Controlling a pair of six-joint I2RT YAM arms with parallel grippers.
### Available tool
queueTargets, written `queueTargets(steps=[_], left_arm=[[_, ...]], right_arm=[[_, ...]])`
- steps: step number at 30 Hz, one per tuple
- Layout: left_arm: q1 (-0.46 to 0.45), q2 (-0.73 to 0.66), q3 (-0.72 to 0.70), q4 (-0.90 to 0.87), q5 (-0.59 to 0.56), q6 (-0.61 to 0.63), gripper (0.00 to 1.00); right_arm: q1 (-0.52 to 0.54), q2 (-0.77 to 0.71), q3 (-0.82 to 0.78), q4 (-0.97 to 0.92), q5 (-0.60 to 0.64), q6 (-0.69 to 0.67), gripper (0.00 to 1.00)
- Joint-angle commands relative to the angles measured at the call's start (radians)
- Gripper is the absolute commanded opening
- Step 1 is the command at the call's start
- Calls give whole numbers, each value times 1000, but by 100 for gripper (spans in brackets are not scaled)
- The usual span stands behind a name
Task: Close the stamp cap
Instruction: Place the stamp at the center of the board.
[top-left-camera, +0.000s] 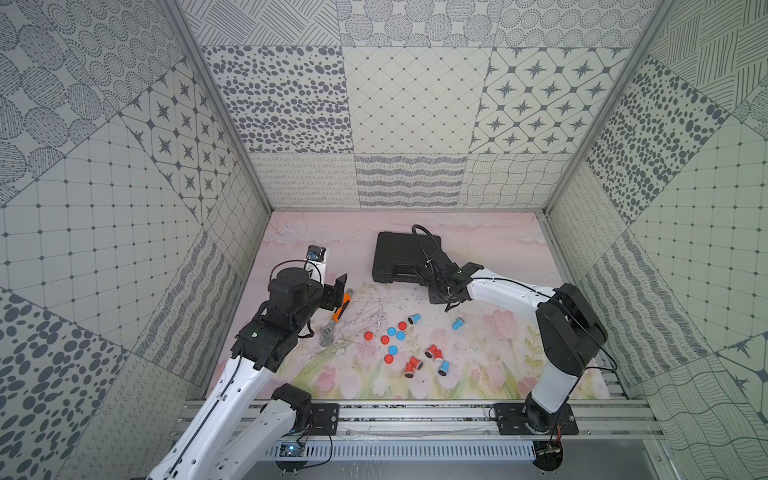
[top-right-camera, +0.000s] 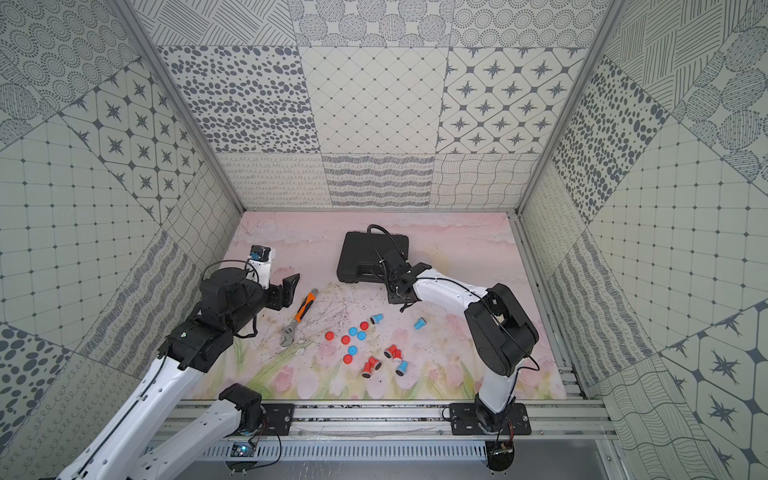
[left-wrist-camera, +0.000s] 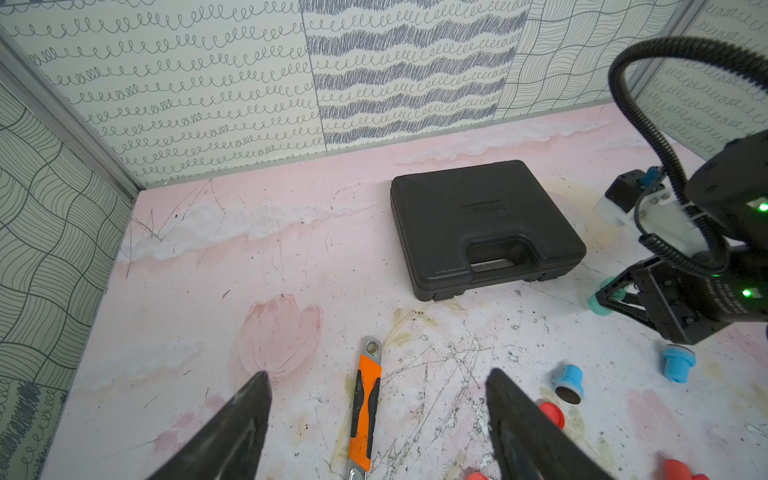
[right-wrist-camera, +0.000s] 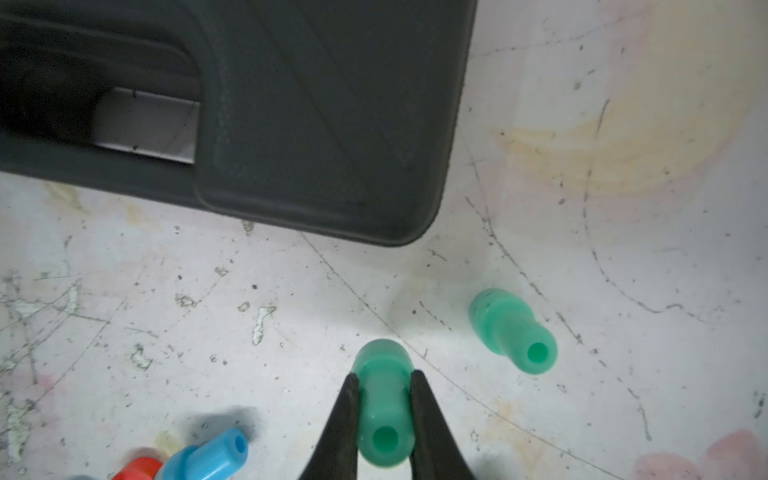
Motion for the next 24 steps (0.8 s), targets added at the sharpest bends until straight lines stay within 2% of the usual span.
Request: queueTargets(steps=[1,9,18,24], left_arm=[[8,2,-6,18,-11,12,81],[8,6,-7,18,-9,14,81],[8,7,-6,18,-8,14,81],[8,7,-6,19,-8,14,82]], right_arm=[[-6,34,24,22,63,-47,7],[-14,88,35,52,58,-68,12],[-16,94,26,71,44,-69,31],[-16,53,40,44,56,-73,37]])
